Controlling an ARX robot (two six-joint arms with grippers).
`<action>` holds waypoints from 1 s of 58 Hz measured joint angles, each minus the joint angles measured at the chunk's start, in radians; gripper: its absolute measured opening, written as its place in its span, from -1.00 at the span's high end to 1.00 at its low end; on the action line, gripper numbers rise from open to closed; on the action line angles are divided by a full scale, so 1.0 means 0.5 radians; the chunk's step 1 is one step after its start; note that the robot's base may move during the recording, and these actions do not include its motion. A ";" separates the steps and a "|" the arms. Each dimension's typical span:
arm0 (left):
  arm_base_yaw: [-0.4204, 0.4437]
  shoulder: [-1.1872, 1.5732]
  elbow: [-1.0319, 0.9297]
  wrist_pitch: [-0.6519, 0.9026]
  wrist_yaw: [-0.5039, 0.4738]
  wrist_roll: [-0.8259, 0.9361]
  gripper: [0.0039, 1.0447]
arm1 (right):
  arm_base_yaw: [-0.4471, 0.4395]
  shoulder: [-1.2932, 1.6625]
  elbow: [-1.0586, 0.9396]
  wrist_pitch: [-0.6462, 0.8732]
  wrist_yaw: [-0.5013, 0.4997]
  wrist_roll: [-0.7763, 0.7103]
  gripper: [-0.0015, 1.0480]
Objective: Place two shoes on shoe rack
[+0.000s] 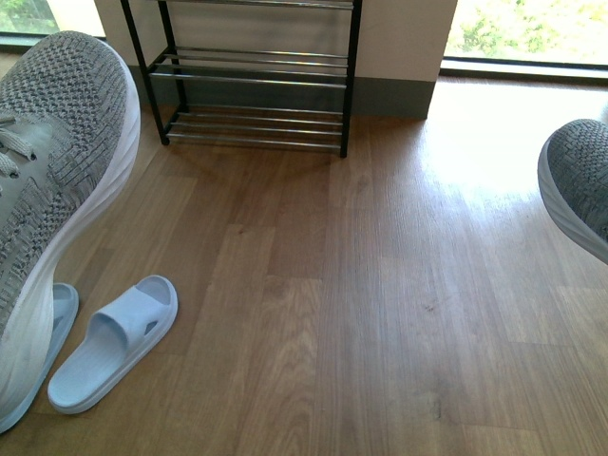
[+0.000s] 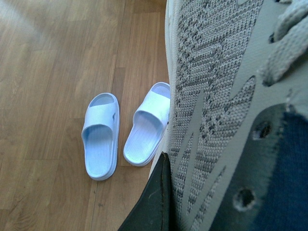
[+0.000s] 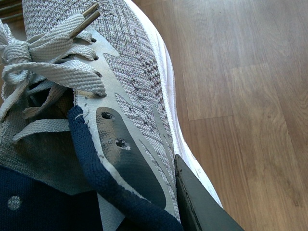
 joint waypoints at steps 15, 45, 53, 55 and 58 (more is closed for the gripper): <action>0.000 -0.002 -0.002 -0.002 0.002 0.000 0.97 | 0.000 0.000 0.000 0.000 -0.002 0.000 0.98; 0.008 -0.002 -0.002 -0.002 -0.021 -0.001 0.97 | 0.008 0.000 -0.001 0.000 -0.018 0.001 0.98; 0.005 -0.002 -0.004 -0.003 -0.002 0.000 0.97 | 0.003 0.000 -0.001 -0.001 0.001 0.000 0.98; 0.005 -0.008 -0.004 -0.002 0.002 0.001 0.97 | 0.002 0.000 -0.001 -0.001 0.002 0.000 0.98; 0.005 -0.009 -0.004 -0.002 0.002 0.001 0.97 | 0.002 0.000 -0.001 -0.001 0.002 0.001 0.98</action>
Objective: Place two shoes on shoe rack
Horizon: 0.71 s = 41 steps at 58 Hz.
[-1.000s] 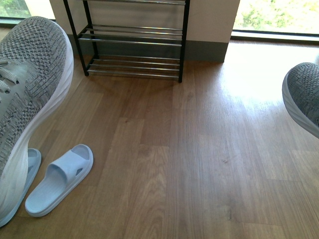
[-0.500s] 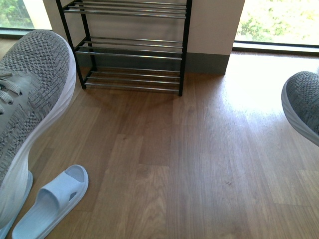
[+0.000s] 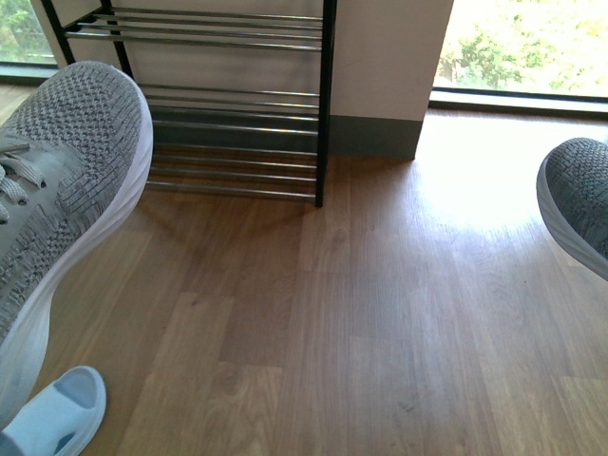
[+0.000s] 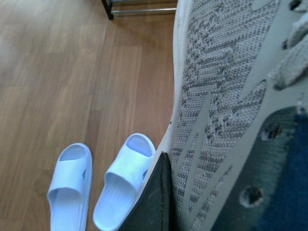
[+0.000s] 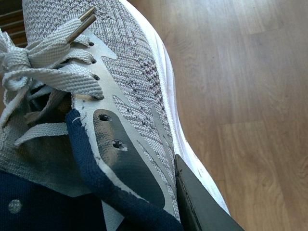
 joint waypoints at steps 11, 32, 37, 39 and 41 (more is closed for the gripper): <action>-0.004 -0.002 -0.002 0.000 0.021 -0.001 0.97 | -0.005 0.000 0.000 0.000 0.008 0.000 0.98; -0.004 -0.002 -0.003 0.000 0.007 -0.001 0.97 | -0.003 0.000 0.000 0.000 -0.001 -0.001 0.98; -0.004 -0.002 -0.003 0.000 0.007 -0.001 0.97 | -0.003 0.000 0.000 0.000 0.004 -0.001 0.98; -0.004 -0.002 -0.003 0.000 0.007 -0.001 0.97 | -0.003 0.000 0.000 0.000 0.002 -0.001 0.98; -0.004 -0.002 -0.003 0.000 0.006 -0.001 0.97 | -0.003 0.000 0.001 0.000 -0.003 0.000 0.98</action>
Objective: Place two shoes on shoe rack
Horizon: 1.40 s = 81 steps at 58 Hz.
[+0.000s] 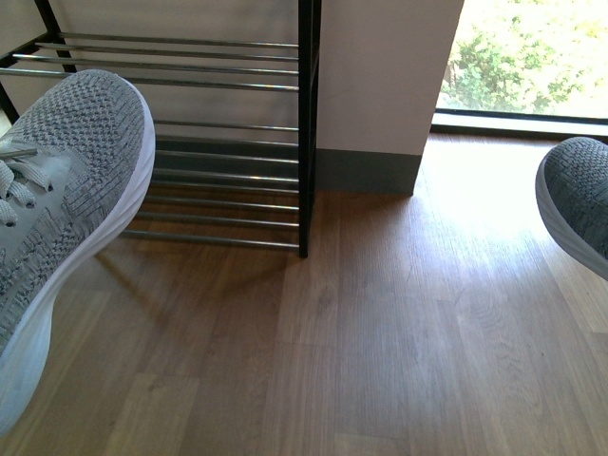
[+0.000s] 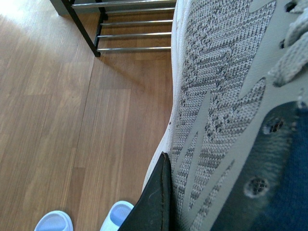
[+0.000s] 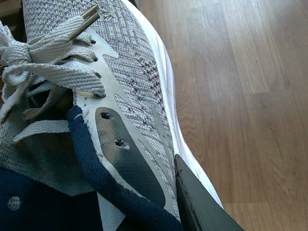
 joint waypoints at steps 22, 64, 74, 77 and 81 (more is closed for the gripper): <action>-0.005 0.000 0.000 0.000 0.021 0.000 0.97 | -0.005 0.000 0.000 0.000 0.024 0.000 0.98; 0.010 0.002 -0.001 0.000 -0.019 -0.002 0.97 | 0.016 -0.004 -0.003 0.000 -0.014 -0.002 0.98; 0.009 0.002 -0.001 -0.001 -0.014 -0.002 0.97 | 0.004 -0.004 -0.004 0.000 0.002 -0.002 0.98; 0.008 0.002 -0.001 0.000 -0.007 -0.002 0.97 | 0.003 -0.004 -0.004 0.000 0.002 -0.002 0.98; 0.006 0.002 -0.001 0.000 -0.005 -0.002 0.97 | 0.003 -0.004 -0.004 0.000 0.002 -0.002 0.98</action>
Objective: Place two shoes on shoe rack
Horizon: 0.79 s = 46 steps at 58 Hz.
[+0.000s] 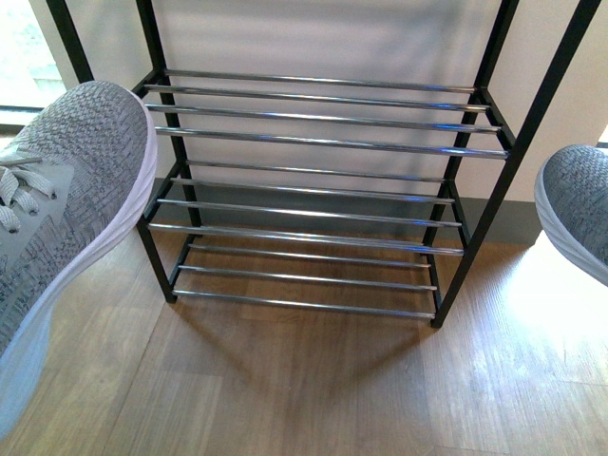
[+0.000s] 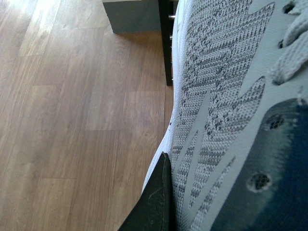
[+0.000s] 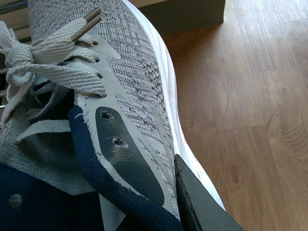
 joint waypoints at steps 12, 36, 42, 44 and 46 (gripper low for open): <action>0.000 0.000 0.000 0.000 -0.002 0.000 0.97 | -0.001 0.000 0.000 0.000 0.013 0.000 0.98; 0.000 0.001 0.000 0.000 -0.002 -0.001 0.97 | -0.008 0.000 0.000 0.000 0.020 -0.002 0.98; 0.000 0.001 0.000 0.000 -0.002 -0.001 0.97 | -0.008 0.000 0.000 0.000 0.019 -0.002 0.98; 0.000 0.001 0.000 0.000 -0.002 -0.001 0.97 | -0.008 0.000 0.000 0.000 0.019 -0.002 0.98; 0.000 0.001 0.000 0.000 -0.002 -0.001 0.97 | -0.008 0.000 0.000 0.000 0.019 -0.002 0.98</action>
